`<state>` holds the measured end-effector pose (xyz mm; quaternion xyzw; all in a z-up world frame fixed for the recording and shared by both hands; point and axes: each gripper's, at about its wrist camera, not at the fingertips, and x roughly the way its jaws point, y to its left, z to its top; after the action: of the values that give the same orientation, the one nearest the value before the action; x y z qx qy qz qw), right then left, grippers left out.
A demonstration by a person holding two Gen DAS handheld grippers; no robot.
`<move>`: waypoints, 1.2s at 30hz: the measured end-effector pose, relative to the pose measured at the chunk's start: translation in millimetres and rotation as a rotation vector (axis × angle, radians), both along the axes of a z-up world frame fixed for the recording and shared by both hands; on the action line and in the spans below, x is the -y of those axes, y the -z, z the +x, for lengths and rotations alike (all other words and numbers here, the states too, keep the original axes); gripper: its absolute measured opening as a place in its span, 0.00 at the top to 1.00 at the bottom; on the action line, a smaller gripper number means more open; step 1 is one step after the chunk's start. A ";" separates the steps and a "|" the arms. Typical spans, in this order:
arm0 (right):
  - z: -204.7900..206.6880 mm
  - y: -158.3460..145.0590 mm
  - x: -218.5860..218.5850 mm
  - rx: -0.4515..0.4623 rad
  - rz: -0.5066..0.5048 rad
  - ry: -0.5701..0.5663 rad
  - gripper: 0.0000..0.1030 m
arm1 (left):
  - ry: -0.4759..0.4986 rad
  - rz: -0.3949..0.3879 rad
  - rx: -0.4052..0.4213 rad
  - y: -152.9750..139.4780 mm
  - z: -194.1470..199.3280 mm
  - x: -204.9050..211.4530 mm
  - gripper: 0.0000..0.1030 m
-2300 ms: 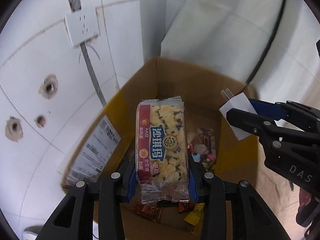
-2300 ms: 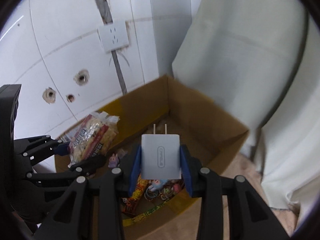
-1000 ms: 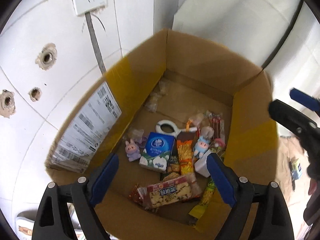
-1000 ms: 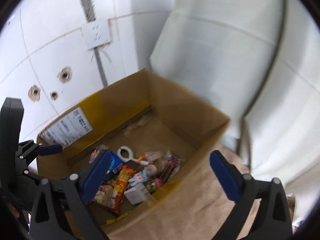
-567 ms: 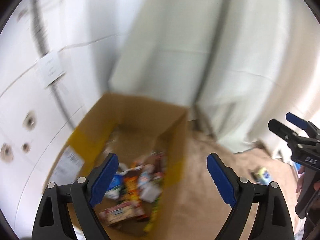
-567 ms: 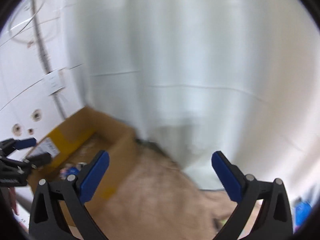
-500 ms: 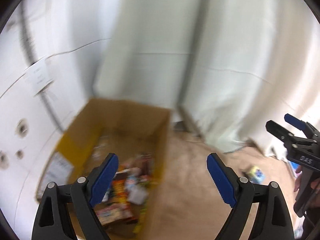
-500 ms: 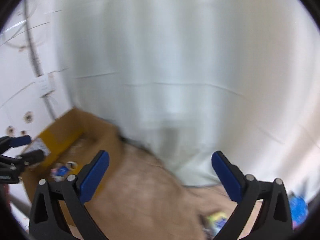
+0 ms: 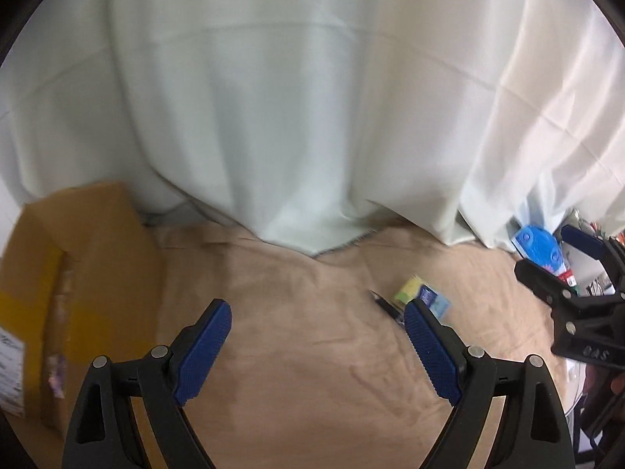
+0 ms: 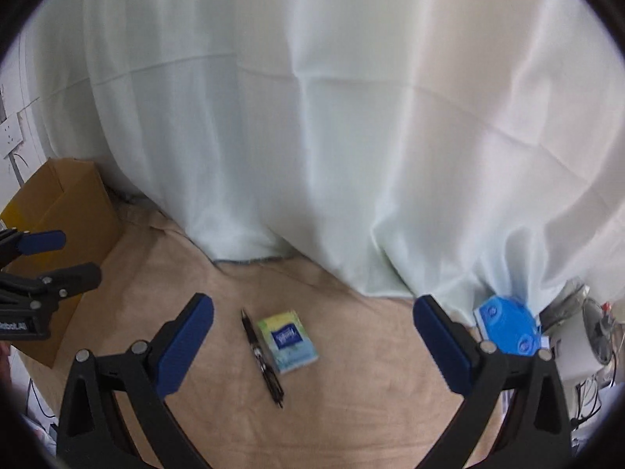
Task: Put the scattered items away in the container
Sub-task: 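Move both tools back toward the Tempo tissue pack and black pen, then grasp the black pen with the right tool while the left tool grasps the Tempo tissue pack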
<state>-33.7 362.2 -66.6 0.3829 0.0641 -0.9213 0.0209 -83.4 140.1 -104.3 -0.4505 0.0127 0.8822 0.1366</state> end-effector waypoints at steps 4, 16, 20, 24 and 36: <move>-3.1 28.0 -11.6 0.037 -0.007 0.027 0.00 | 0.026 -0.048 0.024 31.9 -3.3 -19.2 0.12; -23.6 118.6 7.5 0.224 -0.061 -0.110 0.16 | -0.014 -0.057 0.133 89.1 2.8 -15.4 0.12; -26.5 155.3 18.1 0.322 -0.040 -0.131 0.39 | -0.036 -0.059 0.133 89.7 5.3 -3.0 0.12; -30.7 173.0 20.8 0.376 -0.040 -0.133 0.63 | -0.056 -0.057 0.132 89.6 2.4 6.0 0.12; -27.5 169.9 20.5 0.383 -0.045 -0.156 0.83 | -0.080 -0.045 0.136 91.2 -5.5 7.8 0.12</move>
<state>-61.2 341.7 -236.6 0.5443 0.0678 -0.8285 0.1125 -88.9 132.3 -195.5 -0.5127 0.0053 0.8537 0.0913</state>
